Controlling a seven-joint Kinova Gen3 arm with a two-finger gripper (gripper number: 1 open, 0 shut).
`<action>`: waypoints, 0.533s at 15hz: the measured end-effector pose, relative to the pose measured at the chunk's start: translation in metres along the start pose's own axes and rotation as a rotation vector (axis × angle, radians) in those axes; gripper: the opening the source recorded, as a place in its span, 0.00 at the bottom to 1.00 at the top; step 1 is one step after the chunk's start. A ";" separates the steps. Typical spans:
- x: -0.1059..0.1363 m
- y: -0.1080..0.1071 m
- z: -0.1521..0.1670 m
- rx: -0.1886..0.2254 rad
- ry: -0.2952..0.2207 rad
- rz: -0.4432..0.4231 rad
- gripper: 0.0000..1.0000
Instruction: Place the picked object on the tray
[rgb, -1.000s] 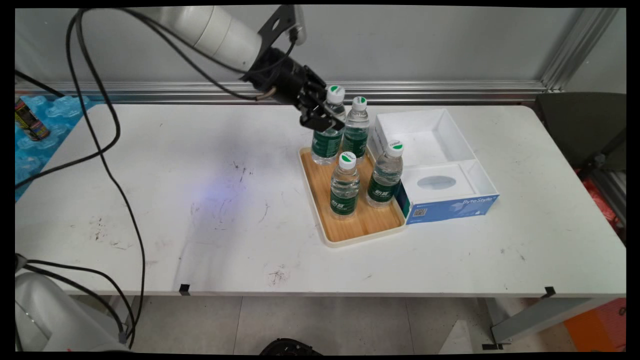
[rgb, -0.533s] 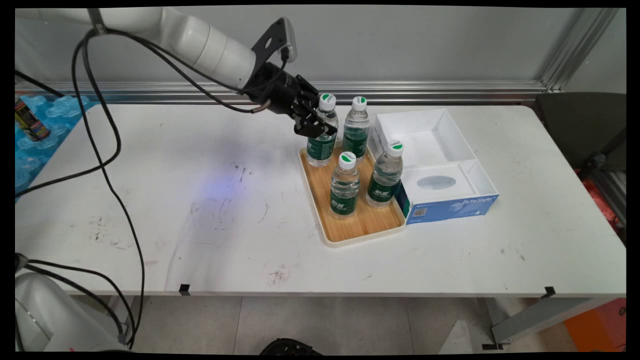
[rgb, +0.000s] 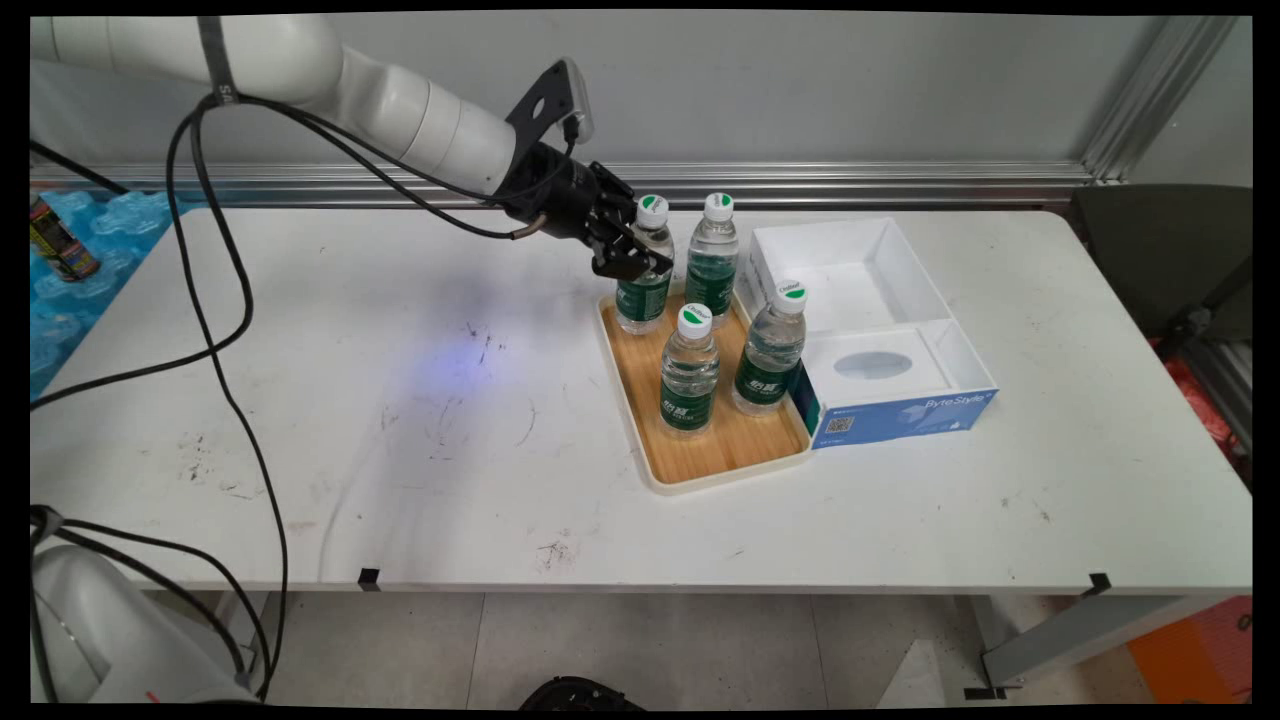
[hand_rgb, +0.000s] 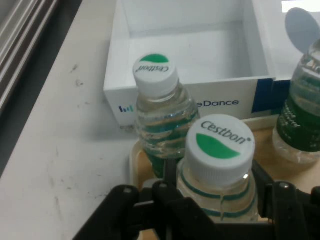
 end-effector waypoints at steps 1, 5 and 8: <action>-0.003 -0.001 0.001 0.002 0.001 -0.003 0.00; -0.011 -0.004 0.006 0.010 0.007 -0.014 0.00; -0.015 -0.004 0.010 0.006 0.012 -0.021 0.00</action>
